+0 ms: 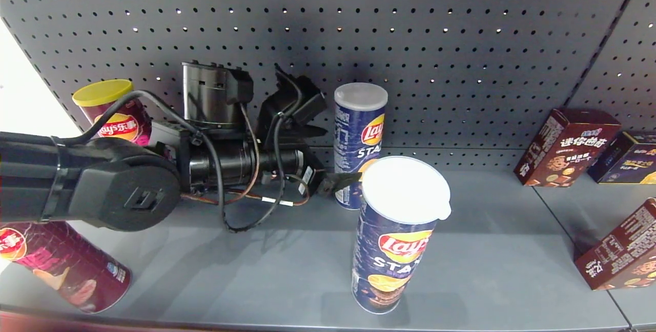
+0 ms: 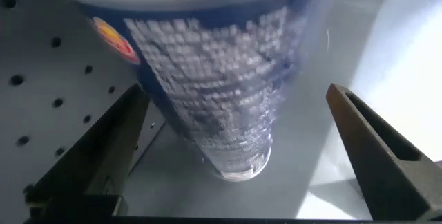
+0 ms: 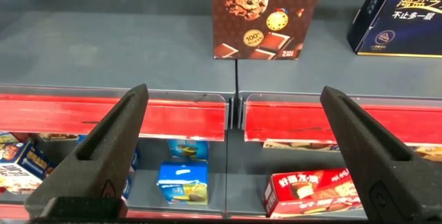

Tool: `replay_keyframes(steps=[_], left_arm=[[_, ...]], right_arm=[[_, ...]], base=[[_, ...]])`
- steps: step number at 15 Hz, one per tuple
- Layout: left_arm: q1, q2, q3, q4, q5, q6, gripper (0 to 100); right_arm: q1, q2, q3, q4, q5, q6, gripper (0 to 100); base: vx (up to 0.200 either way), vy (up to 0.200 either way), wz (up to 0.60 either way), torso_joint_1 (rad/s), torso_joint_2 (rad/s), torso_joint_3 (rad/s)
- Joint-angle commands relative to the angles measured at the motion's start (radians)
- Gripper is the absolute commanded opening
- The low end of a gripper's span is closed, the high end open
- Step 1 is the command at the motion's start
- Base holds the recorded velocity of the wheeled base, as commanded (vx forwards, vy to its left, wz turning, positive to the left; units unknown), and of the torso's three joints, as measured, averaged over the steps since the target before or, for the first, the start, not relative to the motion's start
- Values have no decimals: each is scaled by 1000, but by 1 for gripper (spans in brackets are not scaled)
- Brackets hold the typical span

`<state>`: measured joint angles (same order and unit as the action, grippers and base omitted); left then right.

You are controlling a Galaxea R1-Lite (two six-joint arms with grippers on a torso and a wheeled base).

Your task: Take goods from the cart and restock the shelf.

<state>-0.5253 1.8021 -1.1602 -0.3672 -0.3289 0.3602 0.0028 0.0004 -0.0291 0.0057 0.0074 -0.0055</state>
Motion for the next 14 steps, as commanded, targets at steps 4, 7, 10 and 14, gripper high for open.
replay_keyframes(steps=[4, 7, 10, 14], left_arm=[[-7, -33, 60, -35, 137, -10, 100], [-4, -33, 57, -36, 189, -17, 100], [-5, -38, 54, -36, 206, -18, 100], [-1, -33, 24, -38, 265, -58, 100]], right_arm=[[0, 0, 0, 0, 0, -1, 100], [0, 0, 0, 0, 0, -1, 100], [0, 0, 0, 0, 0, -1, 100], [0, 0, 0, 0, 0, -1, 100]], base=[[0, 0, 0, 0, 0, 0], [0, 0, 0, 0, 0, 0], [0, 0, 0, 0, 0, 0], [0, 0, 0, 0, 0, 0]])
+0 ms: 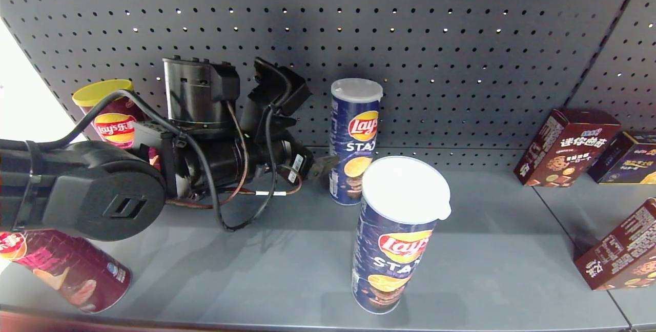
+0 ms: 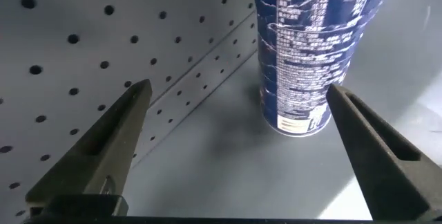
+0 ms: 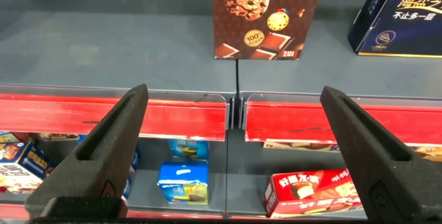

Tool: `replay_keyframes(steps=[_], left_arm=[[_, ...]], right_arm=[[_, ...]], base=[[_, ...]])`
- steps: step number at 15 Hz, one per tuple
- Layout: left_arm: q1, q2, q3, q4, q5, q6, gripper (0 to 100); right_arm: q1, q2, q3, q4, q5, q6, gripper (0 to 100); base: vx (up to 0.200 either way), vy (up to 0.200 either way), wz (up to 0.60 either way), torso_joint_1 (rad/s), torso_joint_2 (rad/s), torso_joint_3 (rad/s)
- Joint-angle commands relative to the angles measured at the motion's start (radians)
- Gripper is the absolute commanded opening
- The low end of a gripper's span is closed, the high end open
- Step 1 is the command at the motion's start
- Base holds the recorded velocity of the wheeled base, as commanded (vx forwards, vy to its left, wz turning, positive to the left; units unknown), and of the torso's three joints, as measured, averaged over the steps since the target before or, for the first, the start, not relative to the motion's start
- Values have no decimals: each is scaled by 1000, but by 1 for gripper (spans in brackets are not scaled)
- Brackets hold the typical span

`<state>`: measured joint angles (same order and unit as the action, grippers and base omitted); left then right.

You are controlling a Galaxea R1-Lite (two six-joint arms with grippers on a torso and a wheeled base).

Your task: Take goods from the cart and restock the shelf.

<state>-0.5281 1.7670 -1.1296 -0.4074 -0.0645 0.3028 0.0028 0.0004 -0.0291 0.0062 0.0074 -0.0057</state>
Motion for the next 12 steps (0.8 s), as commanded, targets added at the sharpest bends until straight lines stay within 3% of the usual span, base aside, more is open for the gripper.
replay_keyframes(steps=[1, 9, 11, 12], left_arm=[[3, 2, -6, -4, 2, -1, 100], [10, -54, 60, -16, 51, 7, 100], [13, -55, 70, -16, 81, 7, 100], [36, -54, 85, -16, 123, 32, 100]], right_arm=[[0, 0, 0, 0, 0, 0, 100], [0, 0, 0, 0, 0, 0, 100], [0, 0, 0, 0, 0, 0, 100], [0, 0, 0, 0, 0, 0, 100]], base=[[0, 0, 0, 0, 0, 0], [0, 0, 0, 0, 0, 0], [0, 0, 0, 0, 0, 0], [0, 0, 0, 0, 0, 0]])
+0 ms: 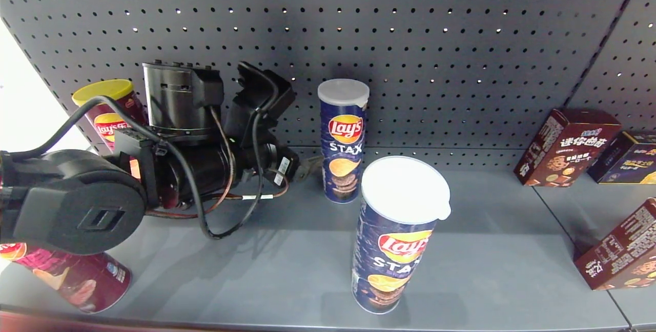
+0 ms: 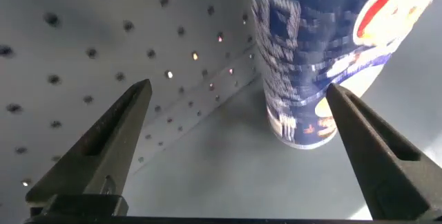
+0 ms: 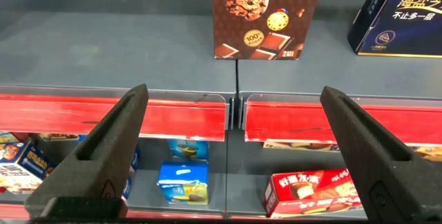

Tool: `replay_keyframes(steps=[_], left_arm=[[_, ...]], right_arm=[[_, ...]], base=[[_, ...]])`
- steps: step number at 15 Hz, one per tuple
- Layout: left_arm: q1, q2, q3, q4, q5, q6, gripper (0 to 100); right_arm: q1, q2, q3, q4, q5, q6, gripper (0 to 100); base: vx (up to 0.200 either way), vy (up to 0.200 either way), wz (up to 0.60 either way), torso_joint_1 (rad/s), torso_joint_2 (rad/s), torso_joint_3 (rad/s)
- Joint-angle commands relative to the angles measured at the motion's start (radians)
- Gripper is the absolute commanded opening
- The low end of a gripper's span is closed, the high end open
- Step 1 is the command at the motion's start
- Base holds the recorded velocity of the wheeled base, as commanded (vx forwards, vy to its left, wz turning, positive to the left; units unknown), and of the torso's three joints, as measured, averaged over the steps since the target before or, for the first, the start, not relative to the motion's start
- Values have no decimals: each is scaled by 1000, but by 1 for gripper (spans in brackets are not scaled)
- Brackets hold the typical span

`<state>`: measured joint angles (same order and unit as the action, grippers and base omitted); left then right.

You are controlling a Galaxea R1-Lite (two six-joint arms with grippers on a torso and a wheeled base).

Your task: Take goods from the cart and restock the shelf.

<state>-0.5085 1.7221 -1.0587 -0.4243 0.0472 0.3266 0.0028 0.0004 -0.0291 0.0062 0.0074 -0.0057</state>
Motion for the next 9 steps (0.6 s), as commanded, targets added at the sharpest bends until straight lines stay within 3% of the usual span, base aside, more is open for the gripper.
replay_keyframes(steps=[1, 4, 9], left_arm=[[18, -7, 14, 1, 20, 15, 100], [19, 20, 5, -1, 62, 17, 100], [15, 90, -52, -1, 60, 19, 100]], right_arm=[[0, 0, 0, 0, 0, 0, 100], [0, 0, 0, 0, 0, 0, 100], [0, 0, 0, 0, 0, 0, 100]], base=[[0, 0, 0, 0, 0, 0], [0, 0, 0, 0, 0, 0], [0, 0, 0, 0, 0, 0]])
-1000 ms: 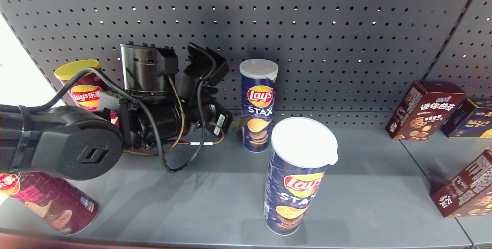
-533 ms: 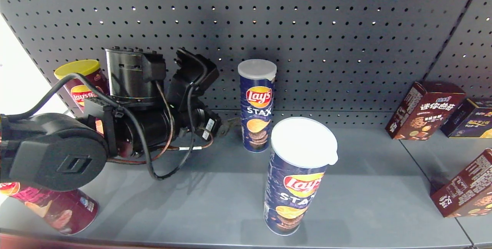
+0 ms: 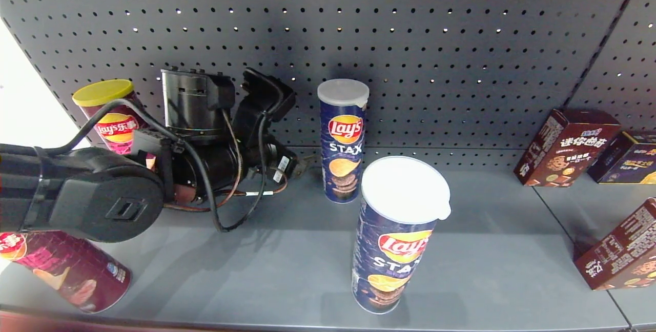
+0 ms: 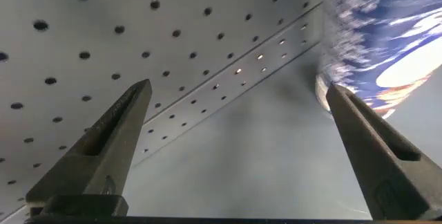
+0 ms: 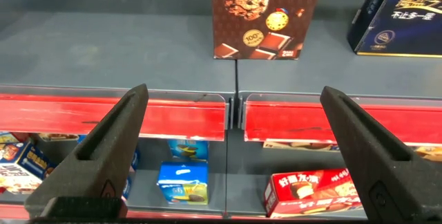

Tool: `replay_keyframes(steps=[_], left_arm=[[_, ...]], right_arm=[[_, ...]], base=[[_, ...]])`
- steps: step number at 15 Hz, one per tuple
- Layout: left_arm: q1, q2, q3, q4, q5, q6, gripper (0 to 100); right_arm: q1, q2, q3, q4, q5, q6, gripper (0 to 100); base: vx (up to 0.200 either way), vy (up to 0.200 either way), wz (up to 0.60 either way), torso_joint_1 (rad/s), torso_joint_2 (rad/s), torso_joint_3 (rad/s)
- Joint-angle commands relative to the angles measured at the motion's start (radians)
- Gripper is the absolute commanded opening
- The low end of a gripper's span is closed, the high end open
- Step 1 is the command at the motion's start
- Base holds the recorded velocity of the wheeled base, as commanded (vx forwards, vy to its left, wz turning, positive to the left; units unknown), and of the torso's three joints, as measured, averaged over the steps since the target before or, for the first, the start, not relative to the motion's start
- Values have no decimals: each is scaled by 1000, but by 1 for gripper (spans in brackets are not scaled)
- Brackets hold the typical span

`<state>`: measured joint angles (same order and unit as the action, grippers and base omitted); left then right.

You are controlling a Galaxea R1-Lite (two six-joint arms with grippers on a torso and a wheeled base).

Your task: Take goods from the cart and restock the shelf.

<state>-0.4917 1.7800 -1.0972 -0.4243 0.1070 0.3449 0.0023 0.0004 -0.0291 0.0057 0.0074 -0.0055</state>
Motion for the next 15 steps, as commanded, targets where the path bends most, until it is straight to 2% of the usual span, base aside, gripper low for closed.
replay_keyframes(steps=[1, 15], left_arm=[[-7, 39, -16, 1, 0, 0, 100], [-54, 84, -43, -1, 0, -7, 100]], right_arm=[[1, 0, 0, 0, 0, -1, 100], [1, 0, 0, 0, 0, -1, 100]], base=[[0, 0, 0, 0, 0, 0], [0, 0, 0, 0, 0, 0]])
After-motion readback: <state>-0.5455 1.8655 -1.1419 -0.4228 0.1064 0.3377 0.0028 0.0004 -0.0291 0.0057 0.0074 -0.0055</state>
